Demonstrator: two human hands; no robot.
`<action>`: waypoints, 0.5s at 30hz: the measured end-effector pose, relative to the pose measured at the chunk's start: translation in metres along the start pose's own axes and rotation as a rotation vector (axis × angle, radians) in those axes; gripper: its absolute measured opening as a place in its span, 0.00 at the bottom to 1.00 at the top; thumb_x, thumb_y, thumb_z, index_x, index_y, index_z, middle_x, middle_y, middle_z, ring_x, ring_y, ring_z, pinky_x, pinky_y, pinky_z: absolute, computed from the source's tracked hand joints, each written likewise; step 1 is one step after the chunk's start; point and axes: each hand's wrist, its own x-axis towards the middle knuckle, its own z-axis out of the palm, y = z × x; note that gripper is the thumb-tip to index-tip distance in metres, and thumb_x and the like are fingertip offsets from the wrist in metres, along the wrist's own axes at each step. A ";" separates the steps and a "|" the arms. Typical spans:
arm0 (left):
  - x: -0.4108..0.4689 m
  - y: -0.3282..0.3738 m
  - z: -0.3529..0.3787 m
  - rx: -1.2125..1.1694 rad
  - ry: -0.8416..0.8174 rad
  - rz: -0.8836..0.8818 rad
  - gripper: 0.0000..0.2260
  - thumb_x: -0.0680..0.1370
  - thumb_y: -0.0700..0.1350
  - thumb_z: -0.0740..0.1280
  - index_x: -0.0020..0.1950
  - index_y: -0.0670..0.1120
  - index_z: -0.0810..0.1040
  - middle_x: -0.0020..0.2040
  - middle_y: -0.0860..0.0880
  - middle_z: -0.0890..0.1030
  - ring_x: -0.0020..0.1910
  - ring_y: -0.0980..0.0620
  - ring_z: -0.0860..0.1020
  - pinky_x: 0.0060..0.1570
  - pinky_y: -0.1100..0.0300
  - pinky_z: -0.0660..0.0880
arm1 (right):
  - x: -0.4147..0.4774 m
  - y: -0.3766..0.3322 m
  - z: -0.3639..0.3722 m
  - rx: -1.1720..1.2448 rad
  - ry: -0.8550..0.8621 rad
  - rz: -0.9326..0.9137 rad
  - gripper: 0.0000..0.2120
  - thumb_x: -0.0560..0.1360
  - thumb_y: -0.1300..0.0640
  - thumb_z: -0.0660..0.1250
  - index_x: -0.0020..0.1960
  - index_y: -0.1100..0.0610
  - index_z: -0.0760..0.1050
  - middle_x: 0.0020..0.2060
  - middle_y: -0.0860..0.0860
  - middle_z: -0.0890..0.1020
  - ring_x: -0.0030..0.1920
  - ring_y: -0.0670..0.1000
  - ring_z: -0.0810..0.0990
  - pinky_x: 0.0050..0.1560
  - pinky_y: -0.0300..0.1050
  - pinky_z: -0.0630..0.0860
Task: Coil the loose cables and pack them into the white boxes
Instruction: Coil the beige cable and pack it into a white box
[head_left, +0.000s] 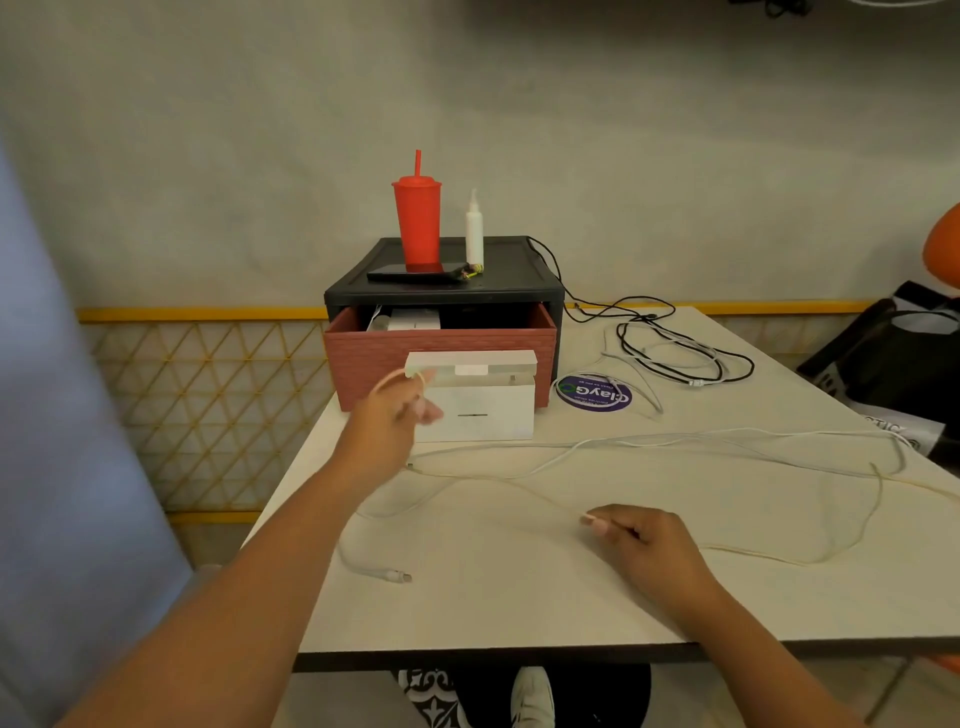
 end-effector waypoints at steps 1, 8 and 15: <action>-0.005 -0.007 0.000 0.100 -0.086 0.030 0.17 0.81 0.38 0.55 0.66 0.52 0.72 0.46 0.53 0.79 0.47 0.57 0.76 0.47 0.71 0.68 | 0.001 0.000 -0.001 0.078 0.049 0.019 0.12 0.76 0.58 0.65 0.40 0.43 0.81 0.38 0.34 0.81 0.44 0.34 0.78 0.43 0.23 0.69; -0.033 -0.021 0.002 0.347 -0.391 -0.007 0.13 0.78 0.33 0.56 0.41 0.42 0.77 0.48 0.52 0.79 0.45 0.54 0.75 0.42 0.75 0.66 | 0.016 0.001 -0.008 0.237 0.318 0.078 0.07 0.77 0.61 0.63 0.44 0.56 0.80 0.43 0.47 0.81 0.47 0.45 0.76 0.45 0.29 0.66; -0.042 -0.006 0.012 -0.250 -0.428 -0.289 0.12 0.71 0.46 0.65 0.30 0.44 0.80 0.22 0.54 0.62 0.22 0.57 0.62 0.32 0.61 0.65 | 0.029 0.003 -0.007 0.185 0.430 0.103 0.08 0.77 0.60 0.62 0.43 0.55 0.78 0.43 0.50 0.80 0.48 0.49 0.75 0.50 0.40 0.65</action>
